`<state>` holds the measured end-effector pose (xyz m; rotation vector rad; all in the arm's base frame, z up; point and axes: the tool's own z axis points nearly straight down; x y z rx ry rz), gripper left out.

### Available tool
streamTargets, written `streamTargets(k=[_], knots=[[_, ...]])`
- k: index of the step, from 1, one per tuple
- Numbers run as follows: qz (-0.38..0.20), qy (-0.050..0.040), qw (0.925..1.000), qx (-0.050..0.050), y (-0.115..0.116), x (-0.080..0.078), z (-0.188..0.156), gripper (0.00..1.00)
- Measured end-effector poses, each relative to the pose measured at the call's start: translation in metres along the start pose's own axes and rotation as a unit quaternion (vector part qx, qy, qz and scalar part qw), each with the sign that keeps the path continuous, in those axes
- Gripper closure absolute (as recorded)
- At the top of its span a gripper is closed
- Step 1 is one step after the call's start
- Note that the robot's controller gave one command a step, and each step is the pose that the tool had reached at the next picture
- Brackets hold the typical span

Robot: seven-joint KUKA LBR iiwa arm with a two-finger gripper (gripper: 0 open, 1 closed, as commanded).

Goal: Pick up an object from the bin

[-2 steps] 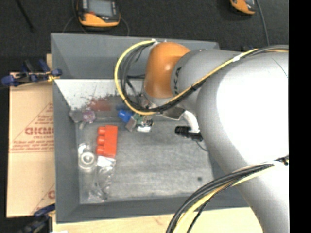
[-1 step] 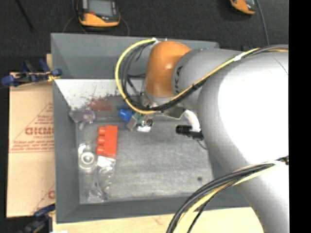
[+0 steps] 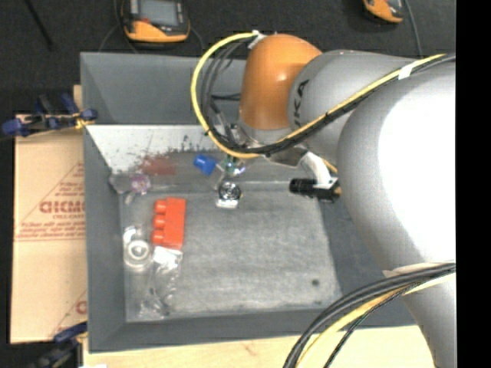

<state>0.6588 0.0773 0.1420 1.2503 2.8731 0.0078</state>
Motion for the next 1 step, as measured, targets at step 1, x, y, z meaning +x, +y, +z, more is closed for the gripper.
streamTargets(k=[1], knots=[[-0.002,0.0012,1.0000,0.002,0.0008,-0.0015,-0.0203,1.00]])
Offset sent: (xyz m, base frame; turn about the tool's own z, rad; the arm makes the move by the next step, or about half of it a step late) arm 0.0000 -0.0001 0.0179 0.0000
